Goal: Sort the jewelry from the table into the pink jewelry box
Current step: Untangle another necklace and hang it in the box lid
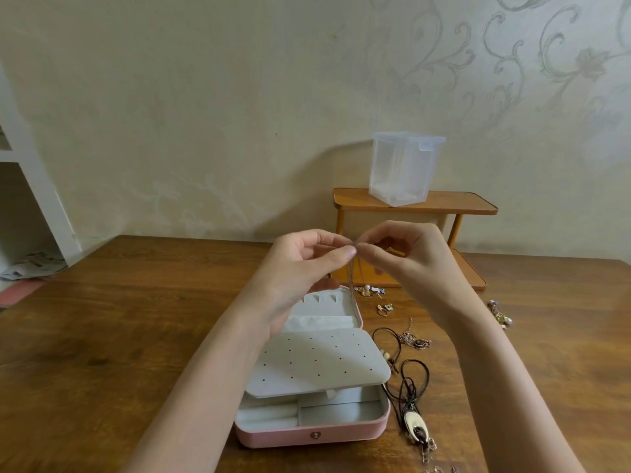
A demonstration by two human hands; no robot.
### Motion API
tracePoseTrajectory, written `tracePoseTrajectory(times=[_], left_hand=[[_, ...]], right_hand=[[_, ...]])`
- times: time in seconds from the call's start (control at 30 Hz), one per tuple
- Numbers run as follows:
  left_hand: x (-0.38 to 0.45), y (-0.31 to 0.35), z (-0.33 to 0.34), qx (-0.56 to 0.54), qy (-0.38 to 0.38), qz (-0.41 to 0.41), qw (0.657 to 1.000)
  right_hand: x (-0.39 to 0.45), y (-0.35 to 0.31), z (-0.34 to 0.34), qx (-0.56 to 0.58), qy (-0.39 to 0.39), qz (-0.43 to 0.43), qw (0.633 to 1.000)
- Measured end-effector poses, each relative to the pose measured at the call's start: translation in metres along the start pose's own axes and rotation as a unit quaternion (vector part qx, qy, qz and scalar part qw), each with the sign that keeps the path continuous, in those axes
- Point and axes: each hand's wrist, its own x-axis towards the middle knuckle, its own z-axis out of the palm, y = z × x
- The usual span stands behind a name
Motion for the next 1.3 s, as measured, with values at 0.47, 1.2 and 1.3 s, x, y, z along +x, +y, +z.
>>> tracePoseTrajectory(times=[0.47, 1.2, 1.3], left_hand=[[0.001, -0.002, 0.011, -0.007, -0.003, -0.013, 1.000], [0.001, -0.008, 0.014, 0.124, -0.006, 0.094, 0.988], [0.002, -0.008, 0.011, 0.105, -0.056, 0.099, 0.988]], right_hand=[[-0.002, -0.005, 0.001, 0.219, -0.077, 0.135, 0.963], [-0.006, -0.006, -0.016, -0.008, -0.118, 0.063, 0.991], [-0.005, -0.004, -0.019, 0.101, -0.062, 0.120, 0.986]])
